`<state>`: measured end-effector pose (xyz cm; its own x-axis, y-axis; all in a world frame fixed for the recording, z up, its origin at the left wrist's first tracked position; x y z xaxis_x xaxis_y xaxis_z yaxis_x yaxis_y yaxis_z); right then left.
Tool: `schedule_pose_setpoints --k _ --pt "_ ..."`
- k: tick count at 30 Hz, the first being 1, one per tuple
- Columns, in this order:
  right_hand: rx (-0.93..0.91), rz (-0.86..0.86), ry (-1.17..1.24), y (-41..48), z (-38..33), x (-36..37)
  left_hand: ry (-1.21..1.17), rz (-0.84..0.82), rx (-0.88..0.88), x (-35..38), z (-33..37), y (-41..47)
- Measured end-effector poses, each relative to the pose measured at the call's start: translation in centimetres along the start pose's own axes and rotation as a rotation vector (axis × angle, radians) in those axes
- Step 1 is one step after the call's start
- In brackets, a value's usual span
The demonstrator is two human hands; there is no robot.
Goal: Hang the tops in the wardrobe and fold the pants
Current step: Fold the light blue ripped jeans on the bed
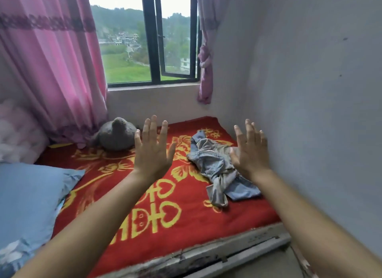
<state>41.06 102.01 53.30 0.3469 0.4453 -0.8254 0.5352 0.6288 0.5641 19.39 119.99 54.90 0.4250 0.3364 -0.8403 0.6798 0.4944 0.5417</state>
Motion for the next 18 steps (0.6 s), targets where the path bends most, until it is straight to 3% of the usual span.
schedule_pose_setpoints --k 9,18 --pt "0.215 -0.027 -0.083 3.4 17.3 9.8 -0.049 -0.167 0.143 15.8 12.2 10.7" --pt "0.212 -0.186 -0.056 14.0 29.9 20.6 -0.018 -0.328 0.039 27.3 18.1 19.6"
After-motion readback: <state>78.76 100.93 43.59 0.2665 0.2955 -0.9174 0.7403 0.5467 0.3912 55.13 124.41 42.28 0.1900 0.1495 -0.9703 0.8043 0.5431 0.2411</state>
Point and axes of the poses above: each hand's wrist, its own y-axis towards the middle knuckle, its own x-axis out of the palm, z = x × y, the point moved 5 cm from there along y, towards the middle knuckle, and after that the axes turned 3 degrees about x, right-handed, at the moved point
